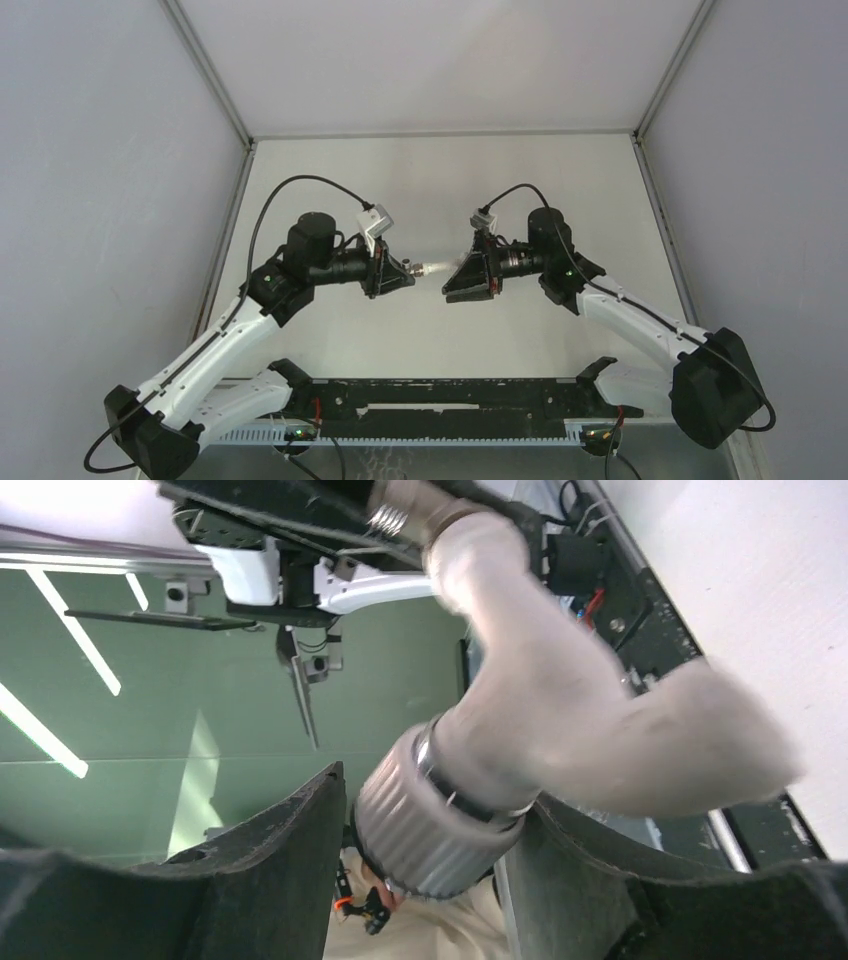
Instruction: Install the water faucets
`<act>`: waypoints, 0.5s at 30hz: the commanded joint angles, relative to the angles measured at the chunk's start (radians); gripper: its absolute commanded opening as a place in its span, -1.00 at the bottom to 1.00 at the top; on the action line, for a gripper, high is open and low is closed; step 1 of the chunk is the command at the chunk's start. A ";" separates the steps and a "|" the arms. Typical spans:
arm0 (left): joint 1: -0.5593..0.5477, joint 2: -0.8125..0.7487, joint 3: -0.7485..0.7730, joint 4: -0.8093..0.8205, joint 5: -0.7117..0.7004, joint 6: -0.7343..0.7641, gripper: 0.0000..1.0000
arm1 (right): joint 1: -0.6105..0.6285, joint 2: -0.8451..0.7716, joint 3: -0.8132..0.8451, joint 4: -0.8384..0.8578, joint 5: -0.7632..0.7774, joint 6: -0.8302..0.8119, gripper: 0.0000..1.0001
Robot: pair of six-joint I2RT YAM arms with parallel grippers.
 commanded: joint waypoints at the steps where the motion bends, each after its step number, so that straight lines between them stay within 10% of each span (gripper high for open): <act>1: 0.006 -0.011 -0.021 0.136 -0.083 0.013 -1.00 | -0.008 -0.042 0.034 0.089 -0.063 0.140 0.29; 15: 0.004 0.025 -0.034 0.130 0.086 -0.013 -1.00 | -0.030 -0.116 0.078 0.021 0.081 0.038 0.29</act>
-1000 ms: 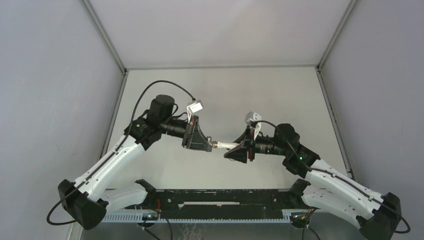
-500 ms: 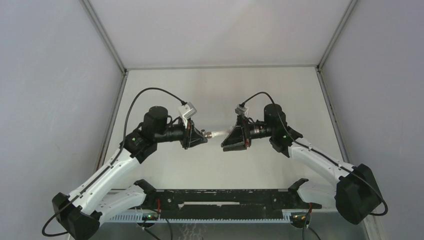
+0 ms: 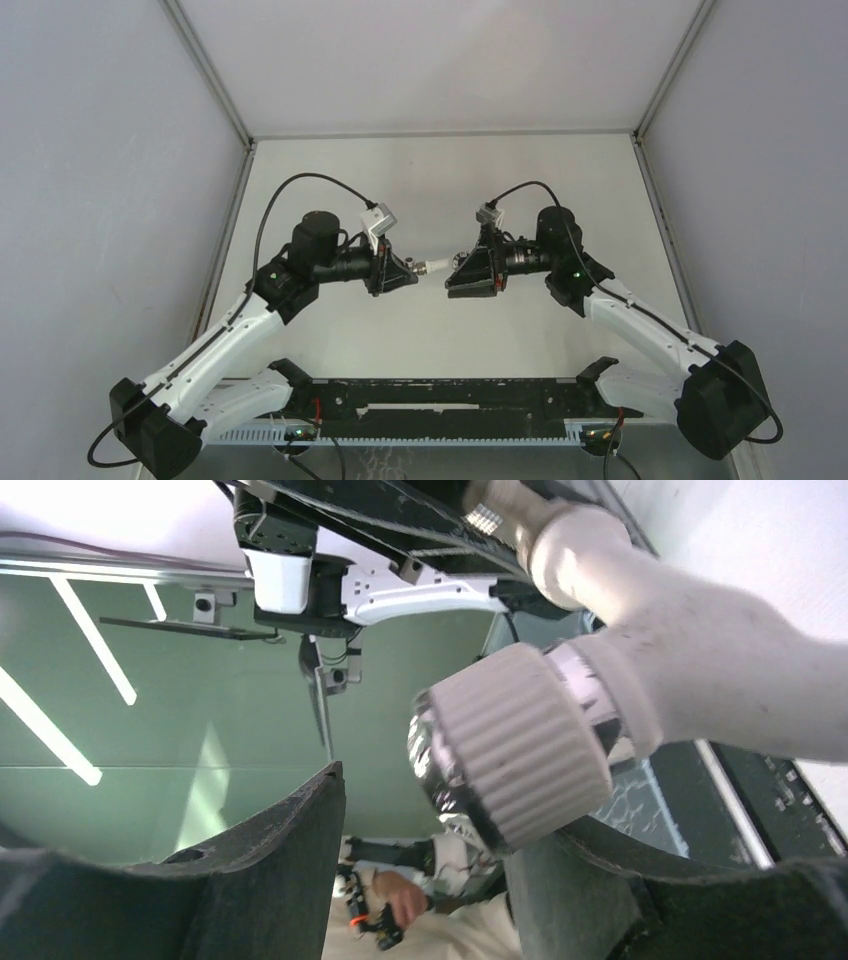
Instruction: Install the water faucets
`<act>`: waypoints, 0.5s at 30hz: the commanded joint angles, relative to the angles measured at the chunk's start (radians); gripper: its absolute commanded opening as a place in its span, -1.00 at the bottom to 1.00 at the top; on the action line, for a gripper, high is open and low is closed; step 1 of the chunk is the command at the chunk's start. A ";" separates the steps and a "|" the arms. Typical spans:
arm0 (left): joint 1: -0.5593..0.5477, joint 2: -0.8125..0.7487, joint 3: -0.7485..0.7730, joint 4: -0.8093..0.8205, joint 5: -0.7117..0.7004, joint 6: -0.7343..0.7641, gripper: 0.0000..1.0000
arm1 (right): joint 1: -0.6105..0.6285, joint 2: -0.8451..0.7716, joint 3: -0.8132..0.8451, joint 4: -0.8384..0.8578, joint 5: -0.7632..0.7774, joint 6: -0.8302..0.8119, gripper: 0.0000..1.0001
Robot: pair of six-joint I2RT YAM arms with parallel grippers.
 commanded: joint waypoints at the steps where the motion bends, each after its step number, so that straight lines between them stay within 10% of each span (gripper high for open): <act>1: 0.003 -0.004 -0.006 0.055 0.117 -0.011 -1.00 | -0.012 -0.074 0.088 -0.041 0.121 -0.106 0.29; 9: 0.005 -0.020 -0.018 0.090 0.232 -0.070 -1.00 | -0.047 0.008 0.201 -0.252 0.397 -0.416 0.30; 15: 0.005 -0.063 0.006 0.103 0.241 -0.123 -1.00 | -0.088 0.047 0.241 -0.351 0.324 -0.503 0.31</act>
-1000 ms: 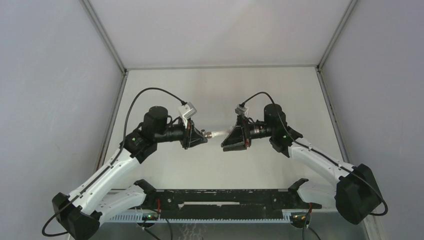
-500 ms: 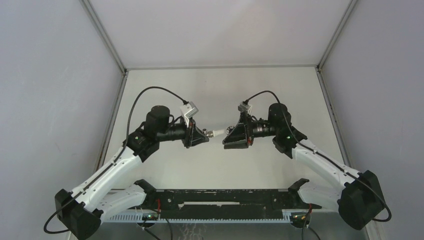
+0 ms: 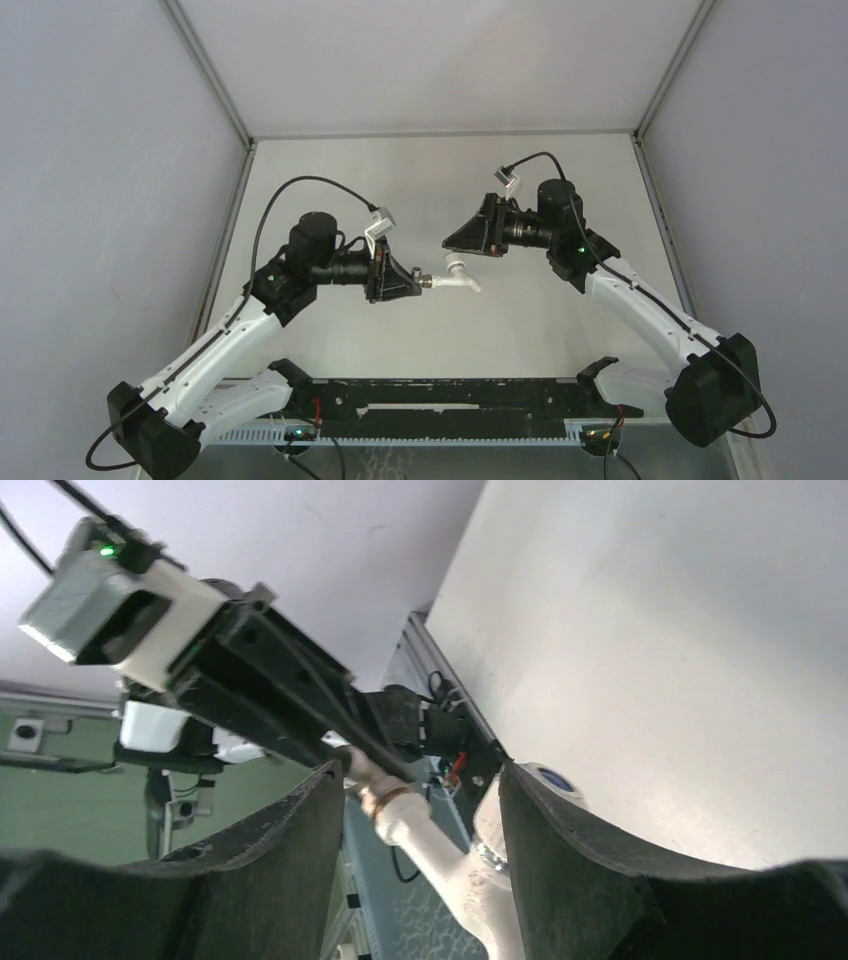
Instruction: Install the water faucets
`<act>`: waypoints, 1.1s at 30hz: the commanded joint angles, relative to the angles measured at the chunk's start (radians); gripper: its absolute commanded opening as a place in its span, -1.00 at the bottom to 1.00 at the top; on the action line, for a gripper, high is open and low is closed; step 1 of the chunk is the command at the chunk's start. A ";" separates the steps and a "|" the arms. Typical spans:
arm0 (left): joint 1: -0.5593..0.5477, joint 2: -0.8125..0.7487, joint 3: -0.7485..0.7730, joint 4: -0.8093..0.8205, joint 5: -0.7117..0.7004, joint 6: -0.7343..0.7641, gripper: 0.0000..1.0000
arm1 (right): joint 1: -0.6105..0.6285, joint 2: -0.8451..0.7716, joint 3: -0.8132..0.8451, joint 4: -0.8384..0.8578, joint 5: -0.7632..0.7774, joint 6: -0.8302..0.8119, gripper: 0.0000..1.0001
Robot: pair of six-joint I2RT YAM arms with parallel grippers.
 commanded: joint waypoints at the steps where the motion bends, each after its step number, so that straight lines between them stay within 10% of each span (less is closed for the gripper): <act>1: 0.005 -0.052 0.014 0.082 0.070 -0.049 -1.00 | -0.034 -0.011 0.033 -0.114 0.007 -0.130 0.32; 14: 0.004 -0.019 0.043 0.100 0.093 -0.064 -1.00 | -0.092 -0.162 -0.023 -0.147 -0.004 -0.232 0.39; 22: 0.013 -0.051 0.071 0.087 0.117 -0.129 -1.00 | -0.060 -0.633 -0.378 0.198 0.218 -0.499 0.39; 33: 0.051 -0.012 0.210 -0.069 0.224 -0.231 -1.00 | 0.401 -0.778 -0.392 0.061 0.561 -1.199 0.47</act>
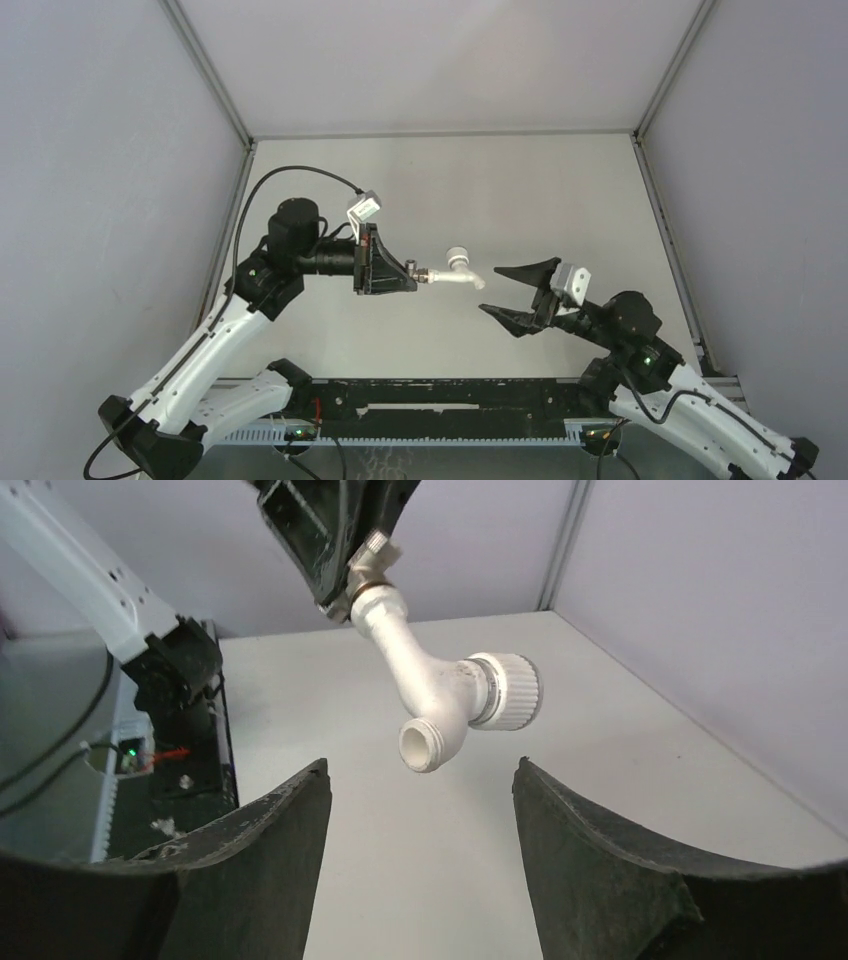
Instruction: Install the water faucets
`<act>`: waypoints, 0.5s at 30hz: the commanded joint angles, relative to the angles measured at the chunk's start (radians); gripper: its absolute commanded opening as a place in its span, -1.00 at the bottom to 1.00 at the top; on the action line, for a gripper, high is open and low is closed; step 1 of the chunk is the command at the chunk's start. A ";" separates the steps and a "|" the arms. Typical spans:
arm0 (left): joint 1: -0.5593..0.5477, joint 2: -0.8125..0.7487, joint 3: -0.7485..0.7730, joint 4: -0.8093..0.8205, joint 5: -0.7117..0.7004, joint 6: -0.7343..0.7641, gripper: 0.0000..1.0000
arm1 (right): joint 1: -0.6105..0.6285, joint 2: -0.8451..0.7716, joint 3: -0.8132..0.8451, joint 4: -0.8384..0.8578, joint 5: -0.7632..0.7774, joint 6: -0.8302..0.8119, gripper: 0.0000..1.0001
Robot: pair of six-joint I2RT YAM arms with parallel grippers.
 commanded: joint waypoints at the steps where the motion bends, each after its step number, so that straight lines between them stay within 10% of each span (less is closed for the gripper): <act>1: 0.009 0.011 0.096 -0.026 0.086 -0.051 -1.00 | 0.151 0.067 0.057 -0.018 0.192 -0.329 0.48; 15: 0.011 0.012 0.100 -0.027 0.124 -0.069 -1.00 | 0.411 0.384 0.075 0.263 0.613 -0.773 0.49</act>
